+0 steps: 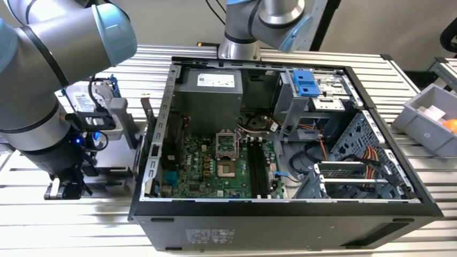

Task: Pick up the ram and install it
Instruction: 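Pick up the ram and move it above insertion slot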

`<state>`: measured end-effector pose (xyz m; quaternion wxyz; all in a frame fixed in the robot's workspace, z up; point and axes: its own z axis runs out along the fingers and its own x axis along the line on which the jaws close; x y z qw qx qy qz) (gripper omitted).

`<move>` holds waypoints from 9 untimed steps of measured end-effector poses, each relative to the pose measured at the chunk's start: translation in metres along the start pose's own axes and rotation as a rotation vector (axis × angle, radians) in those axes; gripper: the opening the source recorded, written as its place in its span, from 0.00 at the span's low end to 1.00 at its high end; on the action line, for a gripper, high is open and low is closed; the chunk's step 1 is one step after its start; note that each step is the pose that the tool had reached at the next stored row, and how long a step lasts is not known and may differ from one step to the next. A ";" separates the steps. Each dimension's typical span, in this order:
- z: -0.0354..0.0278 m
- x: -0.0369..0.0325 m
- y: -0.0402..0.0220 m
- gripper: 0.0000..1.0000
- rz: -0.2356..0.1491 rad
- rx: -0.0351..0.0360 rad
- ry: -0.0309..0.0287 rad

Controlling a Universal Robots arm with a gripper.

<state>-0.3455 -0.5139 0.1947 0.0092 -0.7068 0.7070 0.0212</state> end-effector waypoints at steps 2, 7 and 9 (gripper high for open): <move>0.0000 0.0000 0.0000 1.00 0.000 0.0000 0.0000; 0.0001 0.0000 0.0000 0.00 0.000 0.0000 0.0000; 0.0001 0.0000 0.0000 0.00 0.000 -0.0001 0.0000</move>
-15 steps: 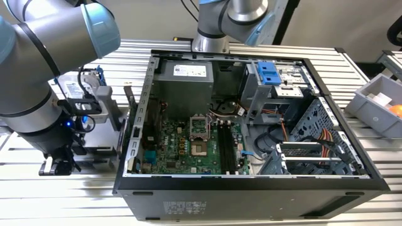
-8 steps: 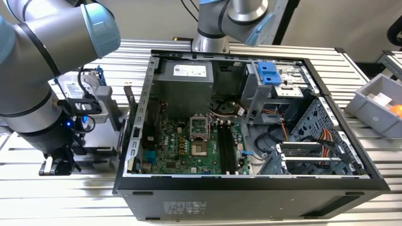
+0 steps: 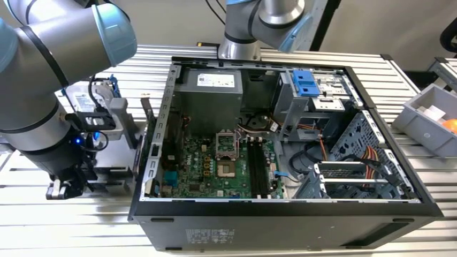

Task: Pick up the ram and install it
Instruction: 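Pick up the ram and move it above insertion slot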

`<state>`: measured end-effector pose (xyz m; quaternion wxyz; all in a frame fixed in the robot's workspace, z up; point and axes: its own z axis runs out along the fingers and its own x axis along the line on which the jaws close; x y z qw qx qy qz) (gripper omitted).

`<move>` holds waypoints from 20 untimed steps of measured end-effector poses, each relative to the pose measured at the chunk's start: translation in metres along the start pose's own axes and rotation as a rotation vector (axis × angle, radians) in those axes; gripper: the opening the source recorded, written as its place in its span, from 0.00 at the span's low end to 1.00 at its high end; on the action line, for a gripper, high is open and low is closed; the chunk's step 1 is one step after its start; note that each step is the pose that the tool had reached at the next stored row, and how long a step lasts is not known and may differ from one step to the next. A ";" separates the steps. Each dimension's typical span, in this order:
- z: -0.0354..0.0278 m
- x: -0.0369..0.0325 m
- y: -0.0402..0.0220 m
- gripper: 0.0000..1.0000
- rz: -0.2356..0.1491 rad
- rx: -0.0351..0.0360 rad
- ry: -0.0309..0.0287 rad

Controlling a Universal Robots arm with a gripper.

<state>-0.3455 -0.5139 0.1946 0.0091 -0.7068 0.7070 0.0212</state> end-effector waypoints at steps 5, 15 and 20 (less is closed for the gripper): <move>0.0001 0.0000 0.0000 0.00 0.000 0.0000 0.0000; 0.0002 0.0000 0.0000 0.00 0.000 0.0001 -0.0001; 0.0003 0.0000 0.0000 0.00 0.000 0.0001 -0.0001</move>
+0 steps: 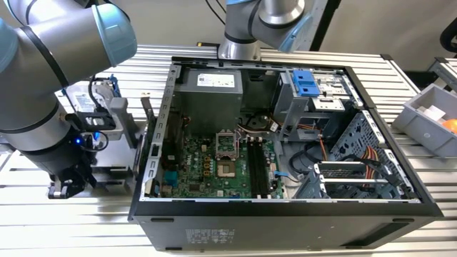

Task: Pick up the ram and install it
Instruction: 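Pick up the ram and move it above insertion slot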

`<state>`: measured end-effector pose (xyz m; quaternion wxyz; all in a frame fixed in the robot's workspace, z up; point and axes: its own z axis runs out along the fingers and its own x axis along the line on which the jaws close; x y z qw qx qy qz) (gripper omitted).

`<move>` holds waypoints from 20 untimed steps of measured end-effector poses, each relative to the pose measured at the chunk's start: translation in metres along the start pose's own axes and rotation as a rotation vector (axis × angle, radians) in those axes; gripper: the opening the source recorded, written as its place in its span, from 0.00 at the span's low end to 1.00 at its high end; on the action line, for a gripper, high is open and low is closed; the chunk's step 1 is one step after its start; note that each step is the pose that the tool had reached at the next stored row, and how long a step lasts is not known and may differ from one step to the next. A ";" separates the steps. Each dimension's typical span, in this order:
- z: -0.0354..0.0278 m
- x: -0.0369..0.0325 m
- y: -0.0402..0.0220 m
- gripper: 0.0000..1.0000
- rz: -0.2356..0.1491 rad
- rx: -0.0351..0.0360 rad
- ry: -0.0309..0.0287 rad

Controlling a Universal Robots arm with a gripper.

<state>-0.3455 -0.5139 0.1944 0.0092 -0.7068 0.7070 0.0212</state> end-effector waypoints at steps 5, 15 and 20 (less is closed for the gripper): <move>0.0000 0.0000 0.0000 0.00 0.000 0.0000 0.0001; -0.0032 -0.0001 0.0001 0.00 0.000 -0.0001 0.0000; -0.0069 -0.0003 0.0001 0.00 0.000 0.0000 -0.0001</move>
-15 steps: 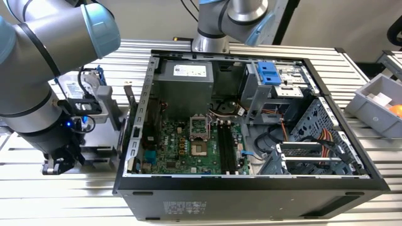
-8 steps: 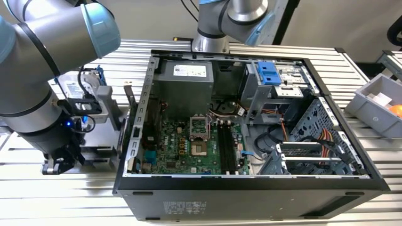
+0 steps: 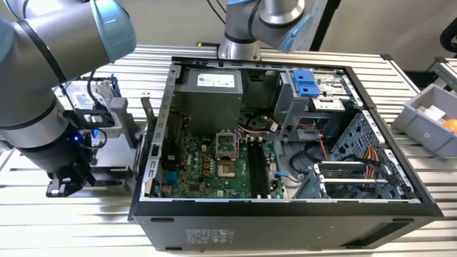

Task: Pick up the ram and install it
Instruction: 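Pick up the ram and move it above insertion slot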

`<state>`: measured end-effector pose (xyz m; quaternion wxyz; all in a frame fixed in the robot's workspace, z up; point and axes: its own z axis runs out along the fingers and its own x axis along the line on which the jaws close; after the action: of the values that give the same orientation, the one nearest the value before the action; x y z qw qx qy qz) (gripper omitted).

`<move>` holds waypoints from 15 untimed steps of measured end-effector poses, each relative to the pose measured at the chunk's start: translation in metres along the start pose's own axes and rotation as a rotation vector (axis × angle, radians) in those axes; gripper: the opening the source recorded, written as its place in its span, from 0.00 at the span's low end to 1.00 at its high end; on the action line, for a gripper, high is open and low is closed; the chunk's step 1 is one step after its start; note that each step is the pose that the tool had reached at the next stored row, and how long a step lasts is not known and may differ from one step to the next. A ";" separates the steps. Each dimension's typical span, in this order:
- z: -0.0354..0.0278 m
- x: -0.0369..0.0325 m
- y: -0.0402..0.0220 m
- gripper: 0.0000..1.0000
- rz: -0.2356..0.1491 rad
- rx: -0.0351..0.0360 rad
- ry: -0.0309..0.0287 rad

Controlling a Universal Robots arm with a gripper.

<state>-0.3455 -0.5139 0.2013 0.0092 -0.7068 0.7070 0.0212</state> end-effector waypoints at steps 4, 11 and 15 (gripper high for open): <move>-0.0019 -0.0001 0.0000 0.00 0.000 0.0000 0.0000; -0.0037 -0.0001 0.0001 0.00 0.000 0.0000 0.0000; -0.0045 -0.0002 0.0001 0.00 0.000 -0.0001 0.0001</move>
<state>-0.3455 -0.5139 0.2058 0.0092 -0.7068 0.7070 0.0212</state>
